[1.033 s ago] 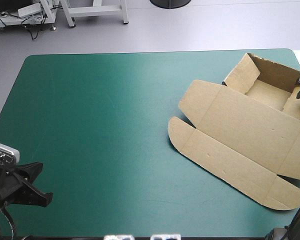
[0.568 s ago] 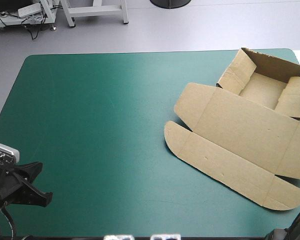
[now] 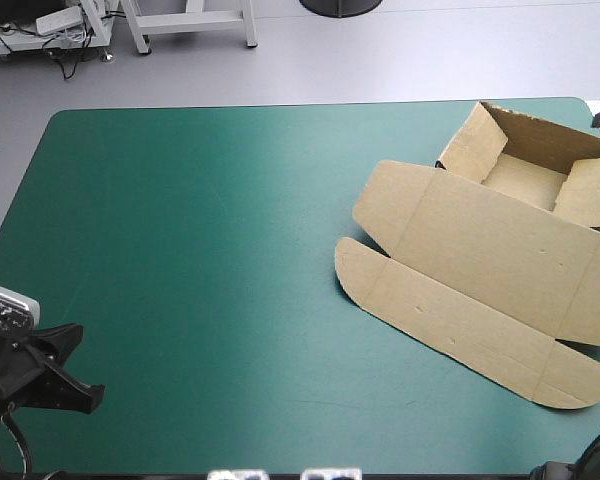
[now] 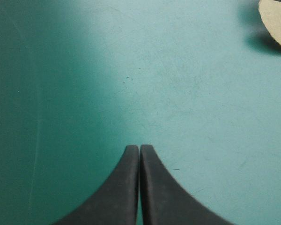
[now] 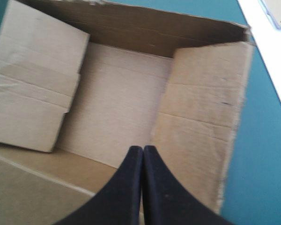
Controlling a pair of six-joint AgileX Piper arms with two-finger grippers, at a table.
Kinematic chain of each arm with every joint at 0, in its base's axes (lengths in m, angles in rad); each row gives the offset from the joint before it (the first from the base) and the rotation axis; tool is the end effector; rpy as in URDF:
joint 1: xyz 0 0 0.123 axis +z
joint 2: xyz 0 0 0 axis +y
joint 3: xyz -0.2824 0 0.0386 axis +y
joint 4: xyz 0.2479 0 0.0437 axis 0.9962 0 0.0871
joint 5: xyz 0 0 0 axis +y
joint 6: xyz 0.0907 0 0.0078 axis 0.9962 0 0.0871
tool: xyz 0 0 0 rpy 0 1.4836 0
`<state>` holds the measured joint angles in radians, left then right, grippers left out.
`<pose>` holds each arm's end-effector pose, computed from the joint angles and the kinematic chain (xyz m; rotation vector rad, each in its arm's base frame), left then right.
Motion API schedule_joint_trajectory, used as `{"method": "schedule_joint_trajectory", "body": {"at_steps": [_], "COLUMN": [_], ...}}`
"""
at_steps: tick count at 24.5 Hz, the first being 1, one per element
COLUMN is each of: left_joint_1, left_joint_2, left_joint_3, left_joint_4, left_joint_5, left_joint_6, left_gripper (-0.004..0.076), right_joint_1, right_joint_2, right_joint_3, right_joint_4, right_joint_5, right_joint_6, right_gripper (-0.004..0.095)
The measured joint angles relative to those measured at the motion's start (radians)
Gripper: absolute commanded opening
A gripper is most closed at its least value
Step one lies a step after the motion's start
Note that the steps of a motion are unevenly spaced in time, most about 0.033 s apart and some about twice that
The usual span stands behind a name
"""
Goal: Fold the box
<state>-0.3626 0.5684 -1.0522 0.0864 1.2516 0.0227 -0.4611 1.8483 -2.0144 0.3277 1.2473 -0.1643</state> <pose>0.0516 -0.0116 0.4044 0.4173 2.2096 -0.0761 0.3707 -0.1531 0.3962 0.3830 2.4599 0.1811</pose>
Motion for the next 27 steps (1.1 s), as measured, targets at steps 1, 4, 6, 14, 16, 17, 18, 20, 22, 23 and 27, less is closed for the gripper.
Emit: {"method": "schedule_joint_trajectory", "body": {"at_steps": [1, 4, 6, 14, 16, 17, 18, 20, 22, 23, 27], "left_joint_1": [0.000, 0.000, 0.000, 0.000, 0.000, 0.000, 0.000, 0.000, 0.000, 0.000, 0.000], "left_joint_2": [0.005, 0.052, 0.094, 0.149, 0.151, 0.152, 0.153, 0.155, 0.156, 0.156, 0.156], "left_joint_3": [0.008, 0.035, 0.043, 0.047, 0.047, 0.047, 0.047, 0.047, 0.047, 0.047, 0.047], "left_joint_4": [0.008, 0.021, 0.022, 0.022, 0.022, 0.022, 0.022, 0.022, 0.022, 0.022, 0.022], "left_joint_5": [0.000, 0.000, -0.001, -0.002, -0.002, -0.002, -0.002, -0.002, -0.002, -0.002, -0.002], "left_joint_6": [0.001, 0.002, 0.002, 0.013, 0.013, 0.013, 0.013, 0.013, 0.013, 0.013, 0.013], "left_gripper": [-0.0009, -0.0009, -0.0009, -0.0009, -0.0009, -0.0009, -0.0009, -0.0009, -0.0009, -0.0009, -0.0009], "right_joint_1": [0.047, 0.232, 0.377, 0.735, 0.743, 0.745, 0.746, 0.746, 0.746, 0.746, 0.746], "right_joint_2": [-0.033, -0.116, -0.163, -0.377, -0.428, -0.457, -0.488, -0.543, -0.608, -0.634, -0.767], "right_joint_3": [0.000, 0.000, 0.000, 0.249, 0.341, 0.390, 0.440, 0.521, 0.621, 0.669, 0.843], "right_joint_4": [0.031, 0.052, 0.008, -0.269, -0.272, -0.272, -0.275, -0.277, -0.277, -0.277, -0.276], "right_joint_5": [-0.001, -0.001, 0.000, 0.001, 0.001, 0.001, 0.001, 0.001, 0.001, 0.001, 0.001], "right_joint_6": [-0.010, -0.060, -0.077, -0.039, -0.028, -0.024, -0.022, -0.015, -0.007, -0.004, 0.020], "right_gripper": [-0.0018, -0.0018, -0.0018, -0.0020, -0.0020, -0.0020, -0.0020, -0.0020, -0.0020, -0.0020, -0.0020]}}
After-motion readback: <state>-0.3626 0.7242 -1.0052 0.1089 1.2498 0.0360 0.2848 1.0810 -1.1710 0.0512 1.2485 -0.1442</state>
